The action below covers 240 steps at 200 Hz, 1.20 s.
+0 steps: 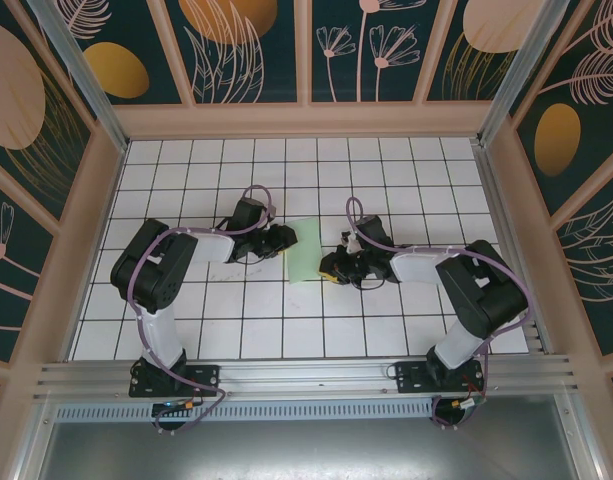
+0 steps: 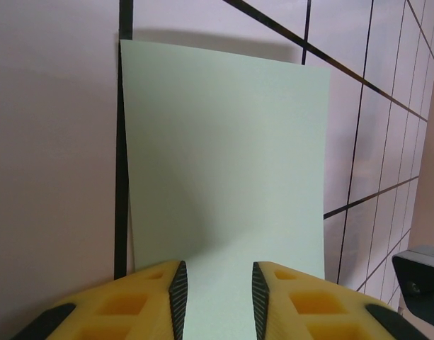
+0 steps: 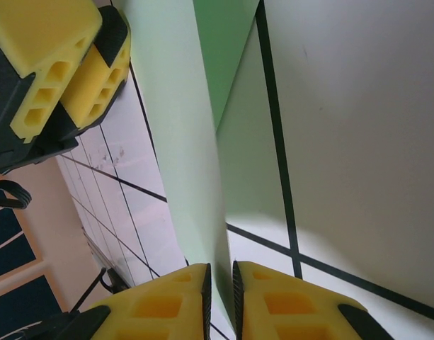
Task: Fold a paper plane with a square sheet of paper (pick it up from the middle)
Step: Third fold the triangle at the center of the table.
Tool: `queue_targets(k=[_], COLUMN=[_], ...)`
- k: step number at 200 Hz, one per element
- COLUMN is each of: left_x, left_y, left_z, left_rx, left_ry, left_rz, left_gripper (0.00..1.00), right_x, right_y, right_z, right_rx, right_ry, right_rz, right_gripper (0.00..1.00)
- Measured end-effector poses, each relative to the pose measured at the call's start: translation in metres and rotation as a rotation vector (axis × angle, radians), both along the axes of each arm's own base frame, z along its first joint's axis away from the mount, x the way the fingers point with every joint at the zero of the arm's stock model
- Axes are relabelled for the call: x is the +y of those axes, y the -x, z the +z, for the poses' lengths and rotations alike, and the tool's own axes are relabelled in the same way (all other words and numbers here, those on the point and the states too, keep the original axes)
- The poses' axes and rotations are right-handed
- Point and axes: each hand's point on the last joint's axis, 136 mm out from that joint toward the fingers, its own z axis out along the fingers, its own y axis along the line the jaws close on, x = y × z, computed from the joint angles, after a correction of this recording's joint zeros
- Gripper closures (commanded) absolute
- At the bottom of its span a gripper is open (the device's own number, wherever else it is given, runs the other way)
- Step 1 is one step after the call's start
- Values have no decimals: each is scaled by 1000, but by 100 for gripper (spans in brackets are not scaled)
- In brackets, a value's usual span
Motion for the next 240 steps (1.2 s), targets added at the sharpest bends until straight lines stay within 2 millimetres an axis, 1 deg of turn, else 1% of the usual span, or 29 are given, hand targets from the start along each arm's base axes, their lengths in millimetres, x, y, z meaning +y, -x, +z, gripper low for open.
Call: queue_targets(k=[20,58,84,98,127,148,173,214,240], left_x=[0,0,0,0,0,-1,-4,-7,-8], left_y=[0,-1,-1,-1,-1,-1,-3,-16,-27], left_z=[0,0,-1,-1,-1,0,4,26,32], left_rx=[2,3,4,4,4,4,-2,-76,-96], left_ry=[-1,-1,-2,-1,-2,-4,-3,-3,-20], left_rz=[0,0,0,0,0,-3,-7,1,15], left_gripper=[67,68,68,68,68,68,67,69,72], right_x=[0,2,4,7,18,24,28,31,33], right_y=[0,-3,-6,-10,-28,-37,-43,-48,-49], right_z=[4,11,15,19,26,24,18,3,1], right_rx=[-7,-14,-19,-33,-72,-81,-78,-61,-64], right_ry=[-5,-17,-27,-36,-61,-67,-66,-55,-62], right_rz=[0,-8,-13,-13,-13,-12,-12,-11,-8], right_gripper=[83,92,93,94,94,94,94,94,94])
